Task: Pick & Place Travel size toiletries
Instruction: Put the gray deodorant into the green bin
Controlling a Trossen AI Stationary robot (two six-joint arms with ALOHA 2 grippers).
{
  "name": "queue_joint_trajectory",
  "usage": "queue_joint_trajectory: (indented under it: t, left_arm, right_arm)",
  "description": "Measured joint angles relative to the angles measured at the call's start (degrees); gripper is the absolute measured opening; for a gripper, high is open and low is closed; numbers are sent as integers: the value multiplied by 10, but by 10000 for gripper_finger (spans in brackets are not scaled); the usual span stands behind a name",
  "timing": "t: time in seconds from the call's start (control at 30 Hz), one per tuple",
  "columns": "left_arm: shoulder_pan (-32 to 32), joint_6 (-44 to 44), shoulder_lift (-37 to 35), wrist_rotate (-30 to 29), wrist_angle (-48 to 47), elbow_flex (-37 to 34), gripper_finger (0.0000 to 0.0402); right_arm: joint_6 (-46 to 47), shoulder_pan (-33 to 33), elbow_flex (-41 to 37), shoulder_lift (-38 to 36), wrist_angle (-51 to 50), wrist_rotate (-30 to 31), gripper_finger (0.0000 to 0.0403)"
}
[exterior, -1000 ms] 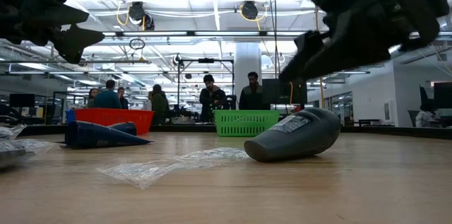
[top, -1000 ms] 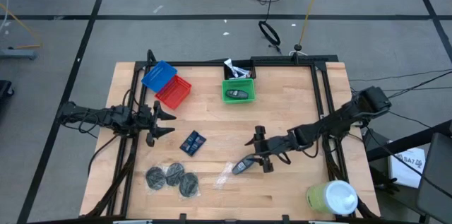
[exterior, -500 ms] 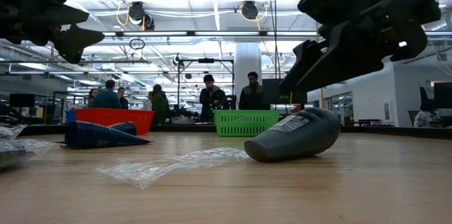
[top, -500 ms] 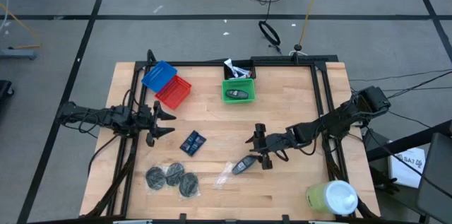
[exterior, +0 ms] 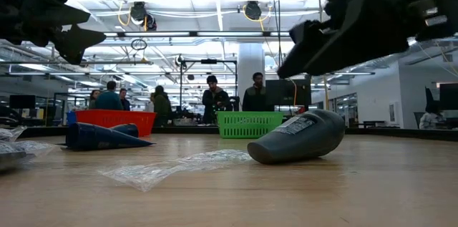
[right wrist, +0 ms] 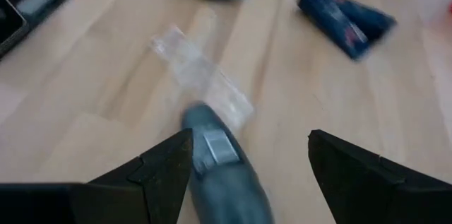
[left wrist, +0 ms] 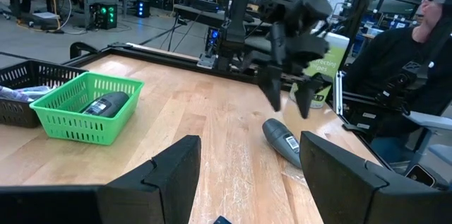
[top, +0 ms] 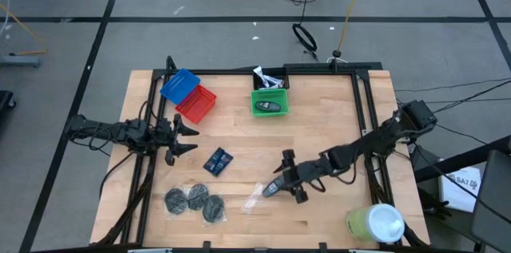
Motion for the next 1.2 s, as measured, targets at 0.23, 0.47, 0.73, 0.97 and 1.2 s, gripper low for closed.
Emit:
queue_joint_trajectory:
  t: [0.23,0.47,0.73,0.97,1.2]
  left_arm:
    - [0,0,0,0,0,0,237]
    - [0,0,0,0,0,0,237]
    - [0,0,0,0,0,0,237]
    - [0,0,0,0,0,0,237]
    - [0,0,0,0,0,0,237]
  right_arm:
    - [-21,4,50,87,-44,-2,268]
    - [-21,-19,61,118,-88,-30,268]
    - [12,-43,61,117,-110,-34,267]
    - [0,-31,61,118,-85,-31,267]
    - [-4,-31,61,118,-77,-31,267]
